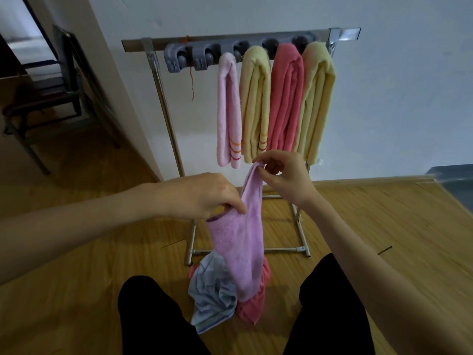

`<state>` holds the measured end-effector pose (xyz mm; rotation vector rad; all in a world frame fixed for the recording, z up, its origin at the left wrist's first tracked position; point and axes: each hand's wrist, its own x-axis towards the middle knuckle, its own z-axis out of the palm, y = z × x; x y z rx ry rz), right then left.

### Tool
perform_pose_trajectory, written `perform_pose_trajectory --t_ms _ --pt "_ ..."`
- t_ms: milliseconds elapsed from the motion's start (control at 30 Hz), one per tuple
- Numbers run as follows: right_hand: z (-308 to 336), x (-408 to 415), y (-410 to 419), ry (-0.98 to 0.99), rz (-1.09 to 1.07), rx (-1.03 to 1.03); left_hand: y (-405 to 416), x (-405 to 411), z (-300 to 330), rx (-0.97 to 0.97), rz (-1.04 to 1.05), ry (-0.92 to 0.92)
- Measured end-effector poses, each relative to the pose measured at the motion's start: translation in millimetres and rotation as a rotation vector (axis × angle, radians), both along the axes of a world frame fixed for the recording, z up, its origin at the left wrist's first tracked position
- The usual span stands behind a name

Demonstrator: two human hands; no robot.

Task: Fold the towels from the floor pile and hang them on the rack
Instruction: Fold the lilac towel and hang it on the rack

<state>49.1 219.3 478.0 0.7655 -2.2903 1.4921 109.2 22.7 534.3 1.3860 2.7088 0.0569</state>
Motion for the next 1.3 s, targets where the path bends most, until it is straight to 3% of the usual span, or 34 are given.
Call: perform_pose_trajectory --t_ms 167,367,500,667,1300 --pt "2 2 1 0.006 0.004 -0.014 3 2 -3 0.094 -0.106 0.166" --pt "-1 0 7 -0.021 0.002 -0.023 5 -1 -9 0.031 -0.197 0.431" --pt "-2 0 10 -0.014 0.011 -0.057 3 -1 -12 0.042 -0.117 0.419" --pt "-1 3 12 -0.032 0.084 -0.120 3 -6 -13 0.246 0.070 0.450" --pt "18 11 15 -0.125 0.232 -0.283 20 -11 -19 0.627 0.255 0.556"
